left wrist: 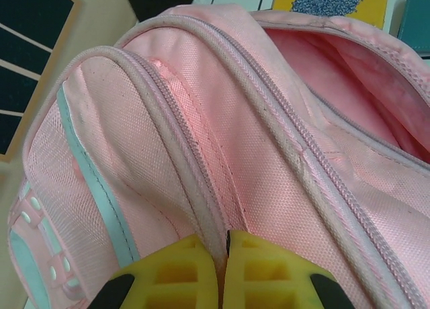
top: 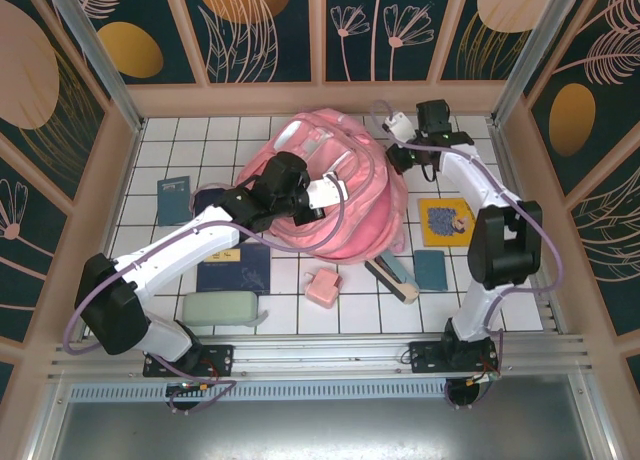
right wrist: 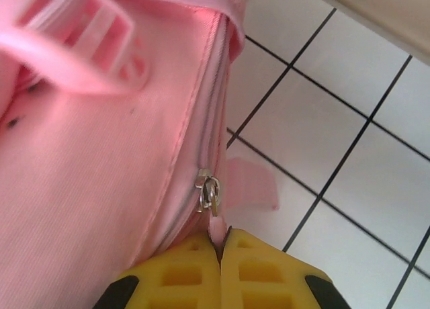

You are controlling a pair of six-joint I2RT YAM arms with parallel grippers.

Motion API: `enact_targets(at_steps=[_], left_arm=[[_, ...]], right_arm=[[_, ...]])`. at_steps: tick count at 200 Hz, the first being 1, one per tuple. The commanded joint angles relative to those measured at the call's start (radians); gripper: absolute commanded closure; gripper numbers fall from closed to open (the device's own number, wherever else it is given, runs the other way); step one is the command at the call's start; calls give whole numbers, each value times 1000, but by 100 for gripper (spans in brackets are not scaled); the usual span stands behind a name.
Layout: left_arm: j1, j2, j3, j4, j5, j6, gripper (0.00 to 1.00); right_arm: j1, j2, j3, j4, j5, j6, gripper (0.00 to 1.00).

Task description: Pack the student bag

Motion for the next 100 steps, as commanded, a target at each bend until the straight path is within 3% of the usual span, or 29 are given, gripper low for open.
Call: enact_targets(at_steps=[1, 100], left_arm=[[-31, -56, 29, 132, 142, 99, 100], [-30, -21, 25, 148, 174, 108, 100]], right_arm=[[-4, 82, 111, 73, 3, -1, 92], [19, 270, 325, 134, -44, 19, 90]])
